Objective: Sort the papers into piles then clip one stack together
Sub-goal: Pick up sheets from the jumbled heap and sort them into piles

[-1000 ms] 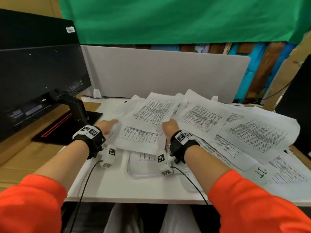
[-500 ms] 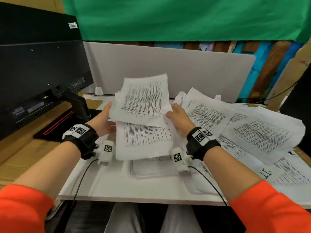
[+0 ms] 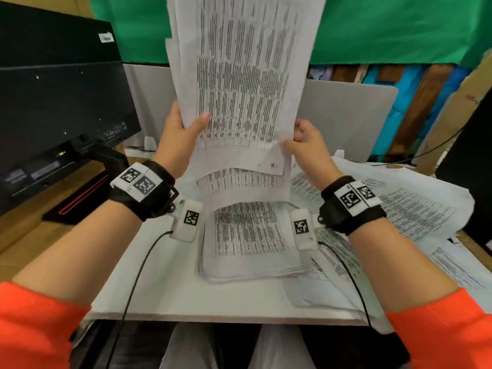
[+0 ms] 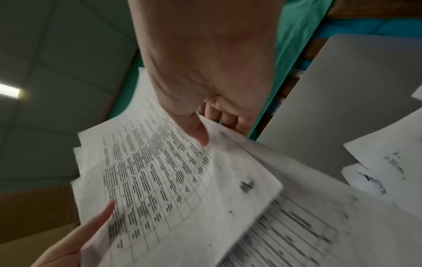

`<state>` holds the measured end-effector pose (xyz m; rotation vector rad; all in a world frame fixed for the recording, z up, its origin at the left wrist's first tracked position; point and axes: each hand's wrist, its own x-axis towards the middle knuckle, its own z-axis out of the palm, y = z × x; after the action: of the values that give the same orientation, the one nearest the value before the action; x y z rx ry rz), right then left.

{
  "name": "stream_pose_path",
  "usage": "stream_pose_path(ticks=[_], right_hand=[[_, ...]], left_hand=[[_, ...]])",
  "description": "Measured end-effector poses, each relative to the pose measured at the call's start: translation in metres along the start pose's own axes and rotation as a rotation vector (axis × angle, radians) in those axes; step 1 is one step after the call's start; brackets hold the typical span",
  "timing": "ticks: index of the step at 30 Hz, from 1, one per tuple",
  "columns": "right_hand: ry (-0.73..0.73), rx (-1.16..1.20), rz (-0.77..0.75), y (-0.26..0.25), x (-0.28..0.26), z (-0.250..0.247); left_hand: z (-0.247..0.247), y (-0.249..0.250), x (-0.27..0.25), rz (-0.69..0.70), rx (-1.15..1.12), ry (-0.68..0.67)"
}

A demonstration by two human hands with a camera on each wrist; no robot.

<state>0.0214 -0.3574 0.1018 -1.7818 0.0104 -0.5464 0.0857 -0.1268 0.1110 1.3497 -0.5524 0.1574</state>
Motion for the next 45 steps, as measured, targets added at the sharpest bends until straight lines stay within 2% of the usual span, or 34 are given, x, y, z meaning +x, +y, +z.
stream_pose_path(ticks=[4, 7, 10, 13, 15, 17, 19, 20, 21, 22, 25, 27, 29, 31, 34, 36, 39, 41, 43, 45], right_hand=[[-0.032, 0.106, 0.015, 0.001, -0.003, -0.008], [-0.018, 0.094, 0.052, 0.0, -0.006, -0.003], [0.03, 0.093, 0.023, -0.02, 0.0, 0.007], [0.085, 0.129, -0.076, -0.048, 0.003, 0.004], [0.059, 0.158, -0.114, -0.055, -0.002, -0.003], [-0.012, 0.119, -0.017, -0.036, -0.009, -0.006], [-0.139, 0.055, 0.2, 0.0, -0.021, -0.005], [-0.196, 0.033, 0.308, 0.017, -0.031, -0.003], [-0.217, 0.043, 0.387, 0.032, -0.039, -0.001], [-0.21, 0.083, 0.434, 0.044, -0.044, 0.0], [-0.124, 0.312, 0.409, 0.046, -0.05, 0.007], [-0.09, 0.337, 0.396, 0.04, -0.045, 0.012], [-0.141, 0.219, 0.45, 0.039, -0.041, 0.014], [-0.144, 0.109, 0.511, 0.045, -0.041, 0.011], [-0.133, -0.127, 0.58, 0.072, -0.044, 0.008], [-0.183, -0.257, 0.655, 0.089, -0.05, 0.012], [-0.155, -0.198, 0.718, 0.128, -0.045, 0.012], [-0.135, -0.149, 0.727, 0.122, -0.051, 0.016], [-0.113, -0.154, 0.697, 0.104, -0.06, 0.021], [-0.127, -0.124, 0.579, 0.093, -0.06, 0.021]], left_hand=[[-0.001, -0.004, -0.004, -0.05, -0.047, -0.083], [0.012, -0.01, -0.009, -0.117, 0.061, -0.154], [0.034, 0.004, -0.006, -0.01, 0.265, -0.142], [0.043, 0.029, 0.002, 0.153, 0.16, -0.001], [0.037, 0.029, 0.005, 0.14, 0.073, -0.016], [0.02, 0.002, 0.005, -0.053, 0.083, -0.13], [0.002, -0.038, -0.006, -0.382, 0.249, -0.289], [-0.004, -0.057, -0.014, -0.507, 0.351, -0.36], [-0.006, -0.072, -0.022, -0.566, 0.418, -0.409], [-0.003, -0.08, -0.03, -0.553, 0.44, -0.389], [0.013, -0.081, -0.041, -0.361, 0.235, -0.041], [0.023, -0.076, -0.04, -0.284, 0.155, 0.099], [0.026, -0.079, -0.038, -0.323, 0.208, 0.107], [0.02, -0.09, -0.041, -0.467, 0.282, 0.111], [-0.001, -0.126, -0.049, -0.734, 0.464, -0.005], [-0.011, -0.155, -0.052, -0.822, 0.523, -0.037], [0.005, -0.129, -0.069, -0.862, 0.477, -0.037], [0.006, -0.133, -0.072, -0.843, 0.48, -0.027], [0.01, -0.124, -0.074, -0.743, 0.476, 0.02], [0.013, -0.11, -0.074, -0.604, 0.421, 0.081]])
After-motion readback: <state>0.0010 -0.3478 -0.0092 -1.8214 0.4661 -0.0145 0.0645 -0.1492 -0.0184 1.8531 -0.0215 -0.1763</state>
